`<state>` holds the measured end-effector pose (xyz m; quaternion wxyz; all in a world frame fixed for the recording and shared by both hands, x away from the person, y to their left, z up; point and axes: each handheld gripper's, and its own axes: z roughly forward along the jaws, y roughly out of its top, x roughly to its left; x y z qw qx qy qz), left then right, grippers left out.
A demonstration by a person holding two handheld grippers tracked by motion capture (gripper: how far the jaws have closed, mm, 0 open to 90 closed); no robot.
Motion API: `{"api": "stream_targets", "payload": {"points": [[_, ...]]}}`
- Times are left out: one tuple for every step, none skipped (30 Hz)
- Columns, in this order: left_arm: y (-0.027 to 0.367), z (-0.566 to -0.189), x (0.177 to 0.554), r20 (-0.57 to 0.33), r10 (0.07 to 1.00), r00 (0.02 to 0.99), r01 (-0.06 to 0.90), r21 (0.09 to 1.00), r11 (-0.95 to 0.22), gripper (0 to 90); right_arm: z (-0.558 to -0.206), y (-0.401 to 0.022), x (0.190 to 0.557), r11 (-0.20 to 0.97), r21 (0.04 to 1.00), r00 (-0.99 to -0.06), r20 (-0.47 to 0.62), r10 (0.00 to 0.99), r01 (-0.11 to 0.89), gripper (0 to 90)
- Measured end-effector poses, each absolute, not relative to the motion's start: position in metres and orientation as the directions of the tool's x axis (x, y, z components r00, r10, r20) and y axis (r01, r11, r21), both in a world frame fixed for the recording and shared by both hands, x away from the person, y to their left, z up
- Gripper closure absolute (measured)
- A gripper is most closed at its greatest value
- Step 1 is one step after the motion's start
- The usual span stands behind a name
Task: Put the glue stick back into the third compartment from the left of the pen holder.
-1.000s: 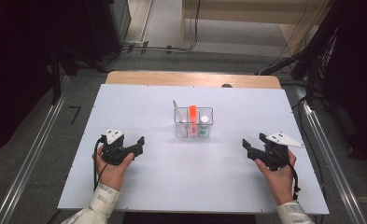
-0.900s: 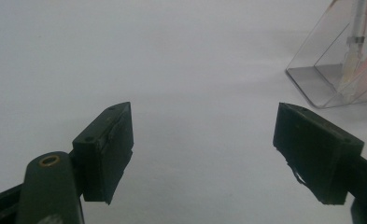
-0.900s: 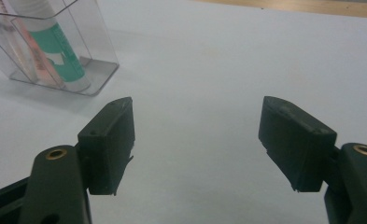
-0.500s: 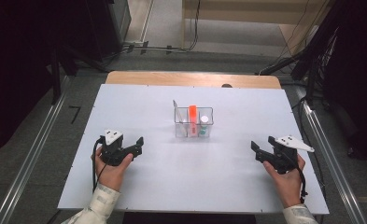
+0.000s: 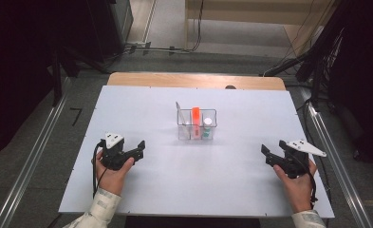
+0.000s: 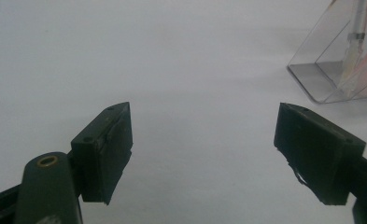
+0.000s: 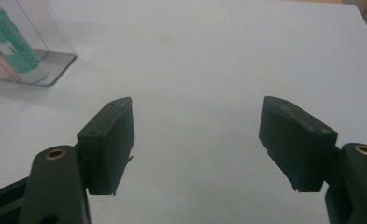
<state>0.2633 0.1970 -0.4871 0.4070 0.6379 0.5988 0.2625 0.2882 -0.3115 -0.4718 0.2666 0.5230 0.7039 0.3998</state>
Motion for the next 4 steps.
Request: {"api": "stream_targets", "payload": {"points": [[0.1970, -0.4871, 0.2632, -0.152, 0.978, 0.145, 0.551, 0.833, 0.048, 20.0, -0.4719, -0.3122, 0.2881, 0.134, 0.843, -0.310, 0.041, 0.950, 0.522, 25.0], [0.1970, -0.4872, 0.2631, -0.151, 0.978, 0.145, 0.552, 0.833, 0.047, 20.0, -0.4720, -0.3127, 0.2879, 0.133, 0.842, -0.307, 0.041, 0.951, 0.523, 25.0], [0.1969, -0.4872, 0.2629, -0.150, 0.978, 0.144, 0.552, 0.832, 0.046, 20.0, -0.4721, -0.3130, 0.2877, 0.131, 0.841, -0.306, 0.042, 0.951, 0.525, 25.0], [0.1968, -0.4872, 0.2627, -0.150, 0.978, 0.145, 0.552, 0.833, 0.046, 20.0, -0.4722, -0.3134, 0.2876, 0.133, 0.841, -0.306, 0.040, 0.951, 0.524, 25.0]]}}
